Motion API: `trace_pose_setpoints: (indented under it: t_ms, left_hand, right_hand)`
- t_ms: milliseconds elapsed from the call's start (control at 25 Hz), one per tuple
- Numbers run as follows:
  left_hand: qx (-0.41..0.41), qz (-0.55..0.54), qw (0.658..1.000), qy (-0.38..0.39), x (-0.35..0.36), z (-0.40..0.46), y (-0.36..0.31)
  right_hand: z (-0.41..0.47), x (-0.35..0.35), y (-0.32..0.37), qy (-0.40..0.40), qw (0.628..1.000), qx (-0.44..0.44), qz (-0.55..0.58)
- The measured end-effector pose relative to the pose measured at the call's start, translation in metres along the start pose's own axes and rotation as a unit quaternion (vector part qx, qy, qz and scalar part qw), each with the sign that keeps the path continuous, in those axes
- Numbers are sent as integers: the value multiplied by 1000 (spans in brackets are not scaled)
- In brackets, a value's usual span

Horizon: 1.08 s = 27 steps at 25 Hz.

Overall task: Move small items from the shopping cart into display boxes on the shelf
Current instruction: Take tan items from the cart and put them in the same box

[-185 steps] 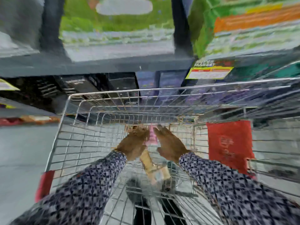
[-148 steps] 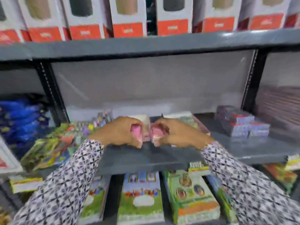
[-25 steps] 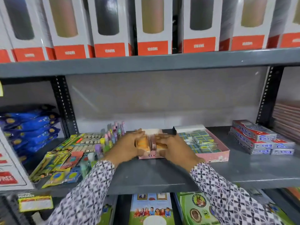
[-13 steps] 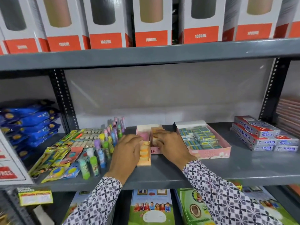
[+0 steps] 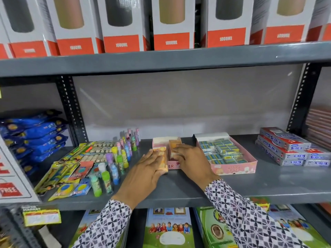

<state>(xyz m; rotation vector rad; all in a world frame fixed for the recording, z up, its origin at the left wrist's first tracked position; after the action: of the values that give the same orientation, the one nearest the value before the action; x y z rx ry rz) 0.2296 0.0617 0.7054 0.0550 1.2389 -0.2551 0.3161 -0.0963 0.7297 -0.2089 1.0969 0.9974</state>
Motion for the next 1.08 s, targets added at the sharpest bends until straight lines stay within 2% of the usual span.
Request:
trace_pose_setpoints:
  t_ms: [240, 600, 720, 840, 960, 1040, 1080]
  left_hand:
    - [4, 2, 1000, -13, -10, 29, 5]
    - [-78, 25, 996, -22, -15, 60, 19]
    - [-63, 11, 997, -39, -20, 57, 16]
    - [-32, -49, 992, -109, -39, 25, -8]
    - [-52, -119, 973, -193, -43, -51, -36]
    - [-63, -168, 962, -208, -16, -115, -58]
    - [-75, -192, 960, -188, 10, -145, -70]
  right_hand:
    - [15, 7, -6, 42, 998, 35, -19]
    - [25, 14, -11, 49, 996, 55, -48]
    - [25, 9, -7, 58, 996, 47, -47]
    - [0, -3, 11, 30, 999, 8, -35]
    - [-79, -16, 36, -42, 999, -2, 20]
    - [-151, -5, 56, -60, 996, -33, 50]
    - [-190, 13, 62, -44, 996, -43, 61]
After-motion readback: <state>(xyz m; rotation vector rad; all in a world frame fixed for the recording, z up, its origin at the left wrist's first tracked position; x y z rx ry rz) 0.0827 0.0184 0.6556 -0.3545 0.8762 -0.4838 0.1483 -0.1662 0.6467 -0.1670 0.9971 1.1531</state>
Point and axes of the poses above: each hand's wrist, its own z-axis towards the middle knuckle, its own x-axis out of the palm, y = z × x, the point moved 6 cm from there along z, towards the middle knuckle, and after that the axes turned 12 degrees about y, right-handed, at the moved point
